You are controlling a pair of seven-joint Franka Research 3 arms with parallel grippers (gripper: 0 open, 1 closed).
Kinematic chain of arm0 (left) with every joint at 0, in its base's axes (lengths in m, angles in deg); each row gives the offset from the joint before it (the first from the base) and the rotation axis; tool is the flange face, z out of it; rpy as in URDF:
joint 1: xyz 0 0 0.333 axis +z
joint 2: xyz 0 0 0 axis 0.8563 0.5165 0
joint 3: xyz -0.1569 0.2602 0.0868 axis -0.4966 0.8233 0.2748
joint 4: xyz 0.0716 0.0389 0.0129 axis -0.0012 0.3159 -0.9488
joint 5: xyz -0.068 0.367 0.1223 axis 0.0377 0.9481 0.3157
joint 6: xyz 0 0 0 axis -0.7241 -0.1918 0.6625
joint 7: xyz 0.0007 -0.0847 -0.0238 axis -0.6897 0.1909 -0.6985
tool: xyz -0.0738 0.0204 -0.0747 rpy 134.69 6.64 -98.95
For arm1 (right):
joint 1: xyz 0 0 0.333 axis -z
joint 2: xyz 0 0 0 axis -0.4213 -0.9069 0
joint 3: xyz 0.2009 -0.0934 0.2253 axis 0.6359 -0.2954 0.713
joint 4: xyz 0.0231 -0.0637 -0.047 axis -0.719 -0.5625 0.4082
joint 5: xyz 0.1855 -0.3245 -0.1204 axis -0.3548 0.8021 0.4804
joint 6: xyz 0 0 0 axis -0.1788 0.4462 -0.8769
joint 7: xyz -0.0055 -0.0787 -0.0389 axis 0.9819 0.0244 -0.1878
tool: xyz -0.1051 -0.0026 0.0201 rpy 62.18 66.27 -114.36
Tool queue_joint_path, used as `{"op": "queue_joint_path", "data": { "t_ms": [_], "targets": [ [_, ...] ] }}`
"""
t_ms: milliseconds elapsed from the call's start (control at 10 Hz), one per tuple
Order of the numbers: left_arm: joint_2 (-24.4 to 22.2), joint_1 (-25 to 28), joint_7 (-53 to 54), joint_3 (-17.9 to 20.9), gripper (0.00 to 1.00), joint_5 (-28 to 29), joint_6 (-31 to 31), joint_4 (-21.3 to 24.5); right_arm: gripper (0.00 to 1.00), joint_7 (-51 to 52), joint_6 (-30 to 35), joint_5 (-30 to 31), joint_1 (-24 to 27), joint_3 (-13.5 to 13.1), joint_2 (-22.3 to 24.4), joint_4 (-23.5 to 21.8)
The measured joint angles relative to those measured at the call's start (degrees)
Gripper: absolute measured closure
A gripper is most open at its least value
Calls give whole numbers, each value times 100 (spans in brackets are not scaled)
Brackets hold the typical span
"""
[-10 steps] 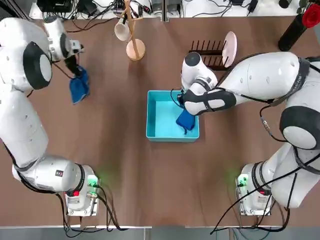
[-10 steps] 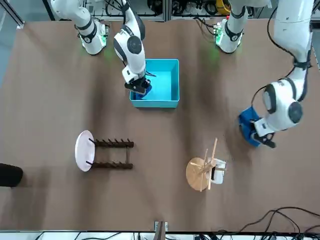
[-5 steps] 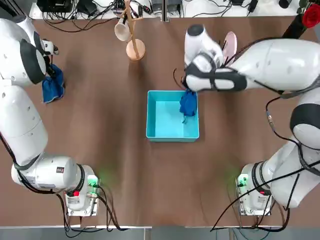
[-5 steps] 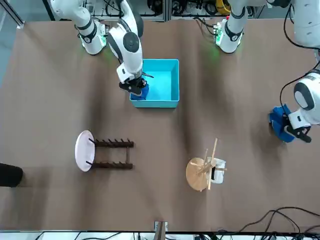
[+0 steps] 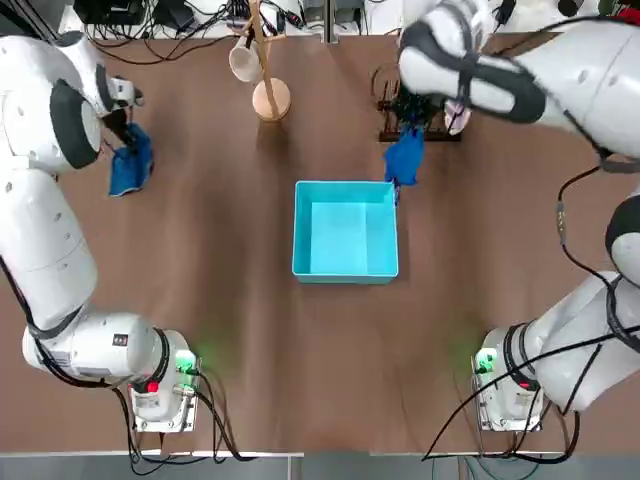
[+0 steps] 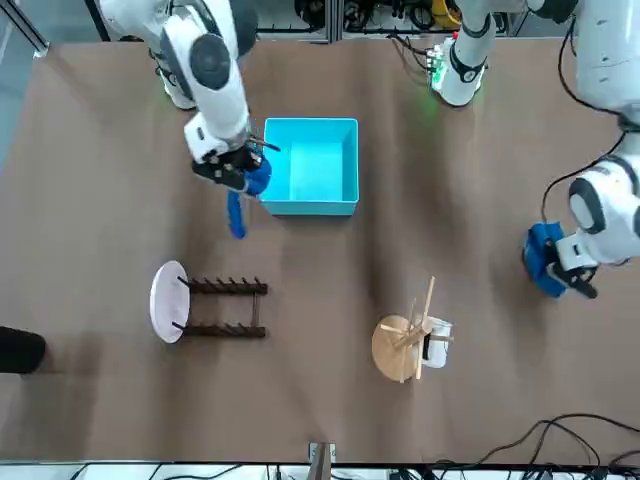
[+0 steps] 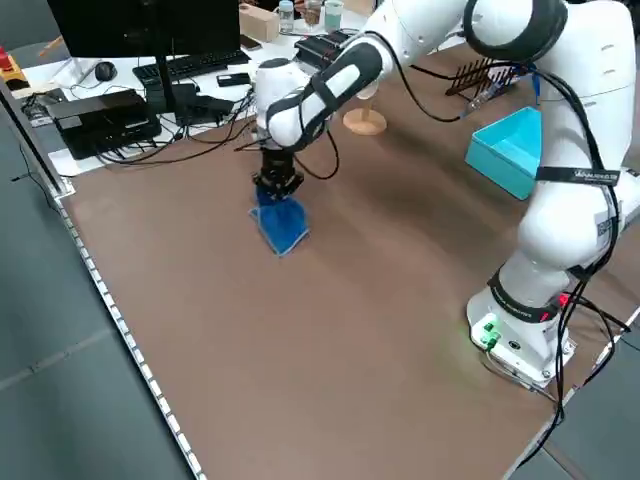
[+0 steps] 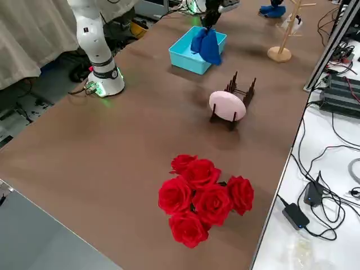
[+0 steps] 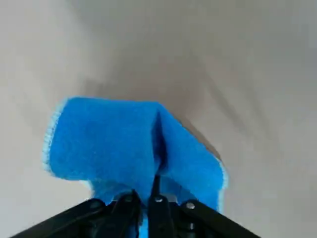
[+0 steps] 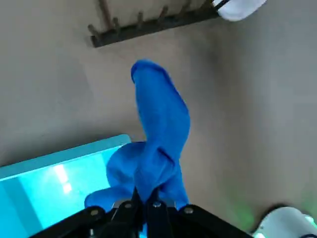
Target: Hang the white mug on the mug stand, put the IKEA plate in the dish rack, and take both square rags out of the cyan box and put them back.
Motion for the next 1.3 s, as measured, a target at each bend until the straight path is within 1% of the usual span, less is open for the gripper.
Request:
{"op": "queue_joint_path", "data": {
  "t_ms": [100, 200, 300, 400, 500, 600, 700, 800, 900, 1000, 1100, 1200, 1300],
  "targets": [
    [2, -54, -556, -410, 95, 2, 37, -24, 96, 347, 164, -3, 275, -8, 41, 104],
    [-2, -103, -1079, -804, 95, 4, 58, -49, 96, 629, 196, -4, 550, -16, 54, 97],
    [-36, -125, -1556, -1147, 95, 25, 67, -73, 96, 1001, 197, -3, 845, -21, 40, 30],
    [-104, -131, -1968, -1409, 95, 121, 61, -80, 96, 1482, 96, 1, 1176, -28, 26, -153],
    [-200, -135, -2260, -1555, 95, 246, 48, -32, 96, 1952, -244, 20, 1467, -34, 16, -481],
    [-327, -129, -2389, -1590, 95, 292, 2, 56, 96, 2306, -725, 93, 1667, -38, 10, -890],
    [-540, -100, -2393, -1587, 95, 296, -222, 130, 96, 2617, -1234, 156, 1833, -39, 20, -1313],
    [-891, -73, -2396, -1580, 95, 377, -632, 186, 96, 2862, -1717, 161, 1952, -40, 66, -1721],
    [-1398, -65, -2474, -1585, 95, 484, -1081, 302, 96, 2973, -2118, 163, 2017, -39, 132, -2079],
    [-1997, -59, -2638, -1649, 95, 518, -1511, 510, 96, 2992, -2470, 166, 2035, -37, 181, -2359],
    [-2590, -50, -2930, -1837, 95, 527, -1963, 742, 96, 3074, -2889, 170, 2069, -35, 205, -2635],
    [-3111, -41, -3318, -2124, 95, 533, -2422, 927, 96, 3263, -3309, 173, 2177, -32, 206, -2897],
    [-3537, -35, -3799, -2484, 95, 536, -2804, 1048, 96, 3574, -3625, 178, 2384, -32, 205, -3105]
  ]
}}
